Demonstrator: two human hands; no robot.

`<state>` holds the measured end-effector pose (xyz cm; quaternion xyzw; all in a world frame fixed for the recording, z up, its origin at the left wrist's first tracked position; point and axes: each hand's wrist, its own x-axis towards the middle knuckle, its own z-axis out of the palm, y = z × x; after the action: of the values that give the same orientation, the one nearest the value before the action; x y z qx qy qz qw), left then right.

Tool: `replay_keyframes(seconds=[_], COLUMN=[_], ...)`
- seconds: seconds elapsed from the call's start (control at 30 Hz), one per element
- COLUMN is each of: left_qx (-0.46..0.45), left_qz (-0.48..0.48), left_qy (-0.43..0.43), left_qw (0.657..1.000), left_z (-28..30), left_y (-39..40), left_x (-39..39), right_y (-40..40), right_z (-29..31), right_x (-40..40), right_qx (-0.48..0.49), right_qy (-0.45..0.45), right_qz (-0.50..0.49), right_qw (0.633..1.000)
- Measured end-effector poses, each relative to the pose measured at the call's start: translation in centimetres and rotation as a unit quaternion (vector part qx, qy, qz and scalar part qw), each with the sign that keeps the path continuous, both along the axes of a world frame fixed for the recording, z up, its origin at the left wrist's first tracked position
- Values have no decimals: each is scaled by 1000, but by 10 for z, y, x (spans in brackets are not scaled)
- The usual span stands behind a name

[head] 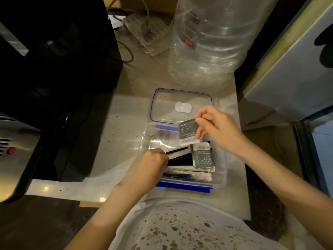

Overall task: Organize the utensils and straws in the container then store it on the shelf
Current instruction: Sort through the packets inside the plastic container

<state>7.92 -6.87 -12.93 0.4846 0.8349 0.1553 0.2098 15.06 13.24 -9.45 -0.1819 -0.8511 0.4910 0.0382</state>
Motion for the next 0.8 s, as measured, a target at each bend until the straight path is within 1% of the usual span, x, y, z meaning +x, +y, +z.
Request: replay_keyframes(seconds=[0.07,0.13,0.23,0.33,0.43,0.5,0.57,0.6,0.67,0.73,0.8], left_qx=[4,-11,-23,-16,14,58,103,125,164,177,163], left_qz=[-15,-39,-58,-70,-56,-12,56,97,179,236,262], left_qy=[-39,-56,-51,-37,-35,-53,-81,-109,-216,-326,-386], left_qw=[999,998,997,997,998,997,990,981,946,898,869], left_z=[3,5,6,8,19,30,38,41,41,37,29], left_y=[0,-1,2,4,3,4,8,11,23,39,54], left_x=[-4,-9,-12,-13,-19,-25,-29,-29,-26,-18,-9], right_y=[15,22,21,11,2,-2,-8,-11,-14,-13,-10], right_z=[8,12,9,-2,-15,-20,-23,-23,-24,-20,-11], right_x=[8,12,12,9,8,8,9,9,12,14,18], right_qx=[-41,-75,-64,-4,90,175,254,279,300,285,245], right_qy=[-71,-142,-227,-282,-293,-280,-258,-251,-247,-246,-231], right_qz=[-6,-8,-8,-4,3,21,40,45,59,58,23], right_qw=[997,987,972,959,952,944,931,926,920,925,941])
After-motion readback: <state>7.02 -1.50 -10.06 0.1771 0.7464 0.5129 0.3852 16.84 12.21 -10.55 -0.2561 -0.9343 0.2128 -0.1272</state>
